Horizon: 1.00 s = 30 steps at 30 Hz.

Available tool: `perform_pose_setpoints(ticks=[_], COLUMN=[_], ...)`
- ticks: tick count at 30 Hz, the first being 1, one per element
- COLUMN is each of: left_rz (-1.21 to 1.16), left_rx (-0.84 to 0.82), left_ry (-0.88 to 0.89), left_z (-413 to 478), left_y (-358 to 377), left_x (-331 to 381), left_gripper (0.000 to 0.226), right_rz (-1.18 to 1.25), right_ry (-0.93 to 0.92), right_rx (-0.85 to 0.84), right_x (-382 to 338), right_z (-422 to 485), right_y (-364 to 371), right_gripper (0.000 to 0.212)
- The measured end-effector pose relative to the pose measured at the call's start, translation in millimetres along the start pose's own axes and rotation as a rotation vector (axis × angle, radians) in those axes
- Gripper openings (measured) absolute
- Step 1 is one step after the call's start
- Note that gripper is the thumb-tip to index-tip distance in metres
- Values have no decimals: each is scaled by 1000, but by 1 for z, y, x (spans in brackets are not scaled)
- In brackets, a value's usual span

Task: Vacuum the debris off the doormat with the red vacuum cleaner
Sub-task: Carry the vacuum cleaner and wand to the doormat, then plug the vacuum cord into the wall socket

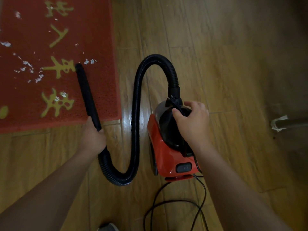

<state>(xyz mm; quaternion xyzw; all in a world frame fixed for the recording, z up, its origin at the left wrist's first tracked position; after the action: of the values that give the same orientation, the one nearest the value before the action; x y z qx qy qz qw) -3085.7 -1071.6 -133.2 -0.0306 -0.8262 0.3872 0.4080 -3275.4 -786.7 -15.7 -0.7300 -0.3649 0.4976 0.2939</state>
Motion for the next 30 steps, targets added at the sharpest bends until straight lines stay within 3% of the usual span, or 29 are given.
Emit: perform_pose_setpoints(ticks=[4,7,15,30], left_rz=[-8,-11,173,71], left_rx=[26,34,13,-60], left_ry=[17,51,99,224], left_z=[12,13,5,-56], left_y=[3,1,-16,-37], left_x=[-11,-8,17,146], left_gripper=[53,65,99,100], right_rz=[-52,-63,-60,141], right_ry=[6,22,42,122], right_rx=[10,40,46,-55], right_x=[-2,-8,-15,-36], right_z=[14,17,12,-30], right_y=[13,17,8,-91], right_gripper=[47,49,21,8])
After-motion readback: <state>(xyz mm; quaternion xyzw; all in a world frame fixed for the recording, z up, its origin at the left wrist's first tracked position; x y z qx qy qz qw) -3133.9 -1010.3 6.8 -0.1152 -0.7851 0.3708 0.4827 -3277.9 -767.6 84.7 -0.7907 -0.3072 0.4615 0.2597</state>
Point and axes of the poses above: each hand's wrist, its own z-axis towards the middle knuckle, its own y-axis out of the palm, x = y × z, the point moved 8 cm from there along z, towards the middle knuckle, and after that the axes turned 12 degrees about y, right-handed, at the moved point
